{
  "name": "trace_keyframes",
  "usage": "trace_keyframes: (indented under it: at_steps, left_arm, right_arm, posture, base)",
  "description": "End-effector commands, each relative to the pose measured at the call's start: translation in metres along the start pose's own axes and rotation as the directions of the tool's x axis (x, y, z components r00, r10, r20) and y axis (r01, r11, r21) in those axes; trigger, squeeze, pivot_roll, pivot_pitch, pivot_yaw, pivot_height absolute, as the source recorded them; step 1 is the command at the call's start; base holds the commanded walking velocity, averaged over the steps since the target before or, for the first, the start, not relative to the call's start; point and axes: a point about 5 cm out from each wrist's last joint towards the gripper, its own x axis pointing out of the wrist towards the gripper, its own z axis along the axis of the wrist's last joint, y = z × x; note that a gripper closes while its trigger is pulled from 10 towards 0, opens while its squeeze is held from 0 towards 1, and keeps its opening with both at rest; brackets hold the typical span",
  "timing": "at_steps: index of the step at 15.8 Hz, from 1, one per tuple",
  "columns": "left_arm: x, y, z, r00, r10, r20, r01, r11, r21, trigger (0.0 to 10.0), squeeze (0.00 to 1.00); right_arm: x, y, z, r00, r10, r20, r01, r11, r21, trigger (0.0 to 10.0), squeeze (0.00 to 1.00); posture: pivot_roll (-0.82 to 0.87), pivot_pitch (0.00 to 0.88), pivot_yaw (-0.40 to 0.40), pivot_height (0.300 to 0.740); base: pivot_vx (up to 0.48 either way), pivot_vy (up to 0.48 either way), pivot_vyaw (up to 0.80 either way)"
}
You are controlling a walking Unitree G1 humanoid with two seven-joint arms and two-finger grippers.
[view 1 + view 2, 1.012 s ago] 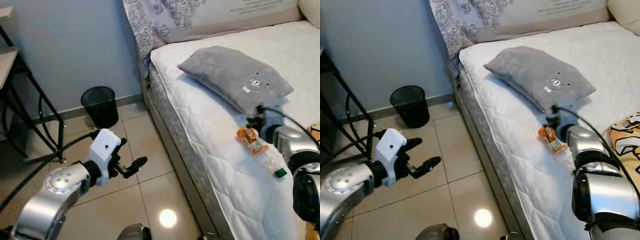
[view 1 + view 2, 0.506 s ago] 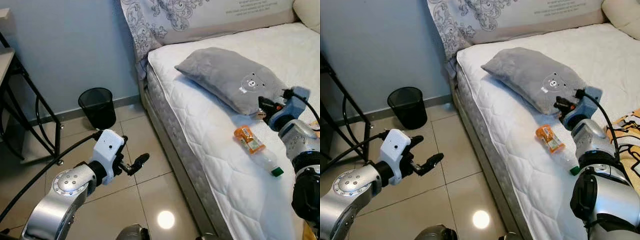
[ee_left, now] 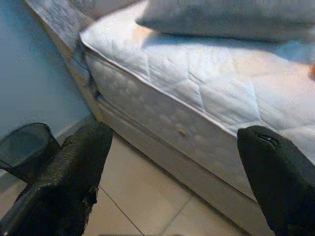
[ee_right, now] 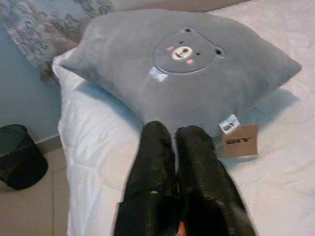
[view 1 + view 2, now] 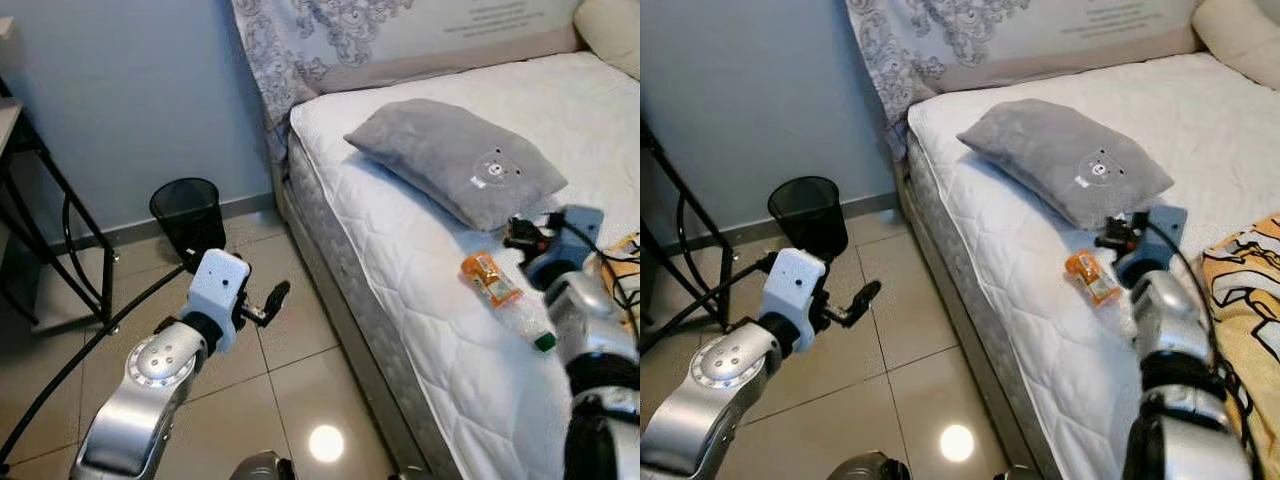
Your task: Clean up the room
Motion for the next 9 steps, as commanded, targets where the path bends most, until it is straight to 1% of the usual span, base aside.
trace_keyframes:
  at_steps: [1, 2, 3, 5, 6, 7, 9]
  left_arm:
    - [0.005, 0.004, 0.002, 0.999, 0.040, 0.018, -0.041, 0.999, 0.017, 10.0, 0.00]
    - [0.008, 0.005, 0.003, 0.998, 0.061, 0.026, -0.062, 0.998, 0.016, 10.0, 0.00]
    - [0.010, 0.007, 0.005, 0.996, 0.080, 0.036, -0.080, 0.997, 0.008, 10.0, 0.00]
    - [0.012, 0.009, 0.004, 0.994, 0.107, 0.037, -0.107, 0.994, -0.003, 10.0, 0.00]
    - [0.010, 0.009, -0.002, 0.991, 0.131, 0.024, -0.131, 0.991, -0.027, 10.0, 0.00]
    - [0.011, 0.011, -0.004, 0.989, 0.148, 0.016, -0.148, 0.989, -0.010, 10.0, 0.00]
    - [0.012, 0.011, -0.006, 0.987, 0.162, 0.013, -0.162, 0.987, -0.001, 10.0, 0.00]
  right_arm:
    - [-0.004, 0.015, 0.000, 0.999, 0.038, 0.031, -0.038, 0.999, -0.004, 10.0, 1.00]
    - [-0.012, 0.025, -0.008, 0.999, 0.042, 0.024, -0.042, 0.999, -0.002, 10.0, 1.00]
    - [-0.022, 0.034, -0.015, 0.999, 0.048, 0.025, -0.048, 0.999, 0.014, 10.0, 1.00]
    - [-0.035, 0.046, -0.023, 0.998, 0.060, 0.020, -0.060, 0.998, 0.025, 10.0, 1.00]
    - [-0.052, 0.056, -0.036, 0.998, 0.055, -0.007, -0.054, 0.998, 0.044, 10.0, 1.00]
    - [-0.062, 0.062, -0.041, 0.999, 0.040, -0.018, -0.039, 0.998, 0.056, 10.0, 1.00]
    - [-0.069, 0.063, -0.043, 1.000, 0.008, -0.027, -0.007, 0.997, 0.071, 10.0, 1.00]
  posture:
    - [-0.04, 0.000, 0.052, 0.740]
    - [-0.05, 0.000, 0.053, 0.740]
    - [-0.04, 0.000, 0.048, 0.740]
    - [-0.04, 0.000, 0.048, 0.740]
    - [-0.05, 0.000, 0.052, 0.740]
    - [-0.05, 0.000, 0.052, 0.740]
    - [-0.05, 0.000, 0.051, 0.740]
  base:
    - [0.000, 0.000, 0.00]
    - [0.000, 0.000, 0.00]
    - [0.000, 0.289, -0.79]
    - [0.000, 0.392, -0.79]
    - [0.000, 0.465, -0.79]
    - [0.000, 0.000, -0.79]
    - [0.000, 0.000, -0.79]
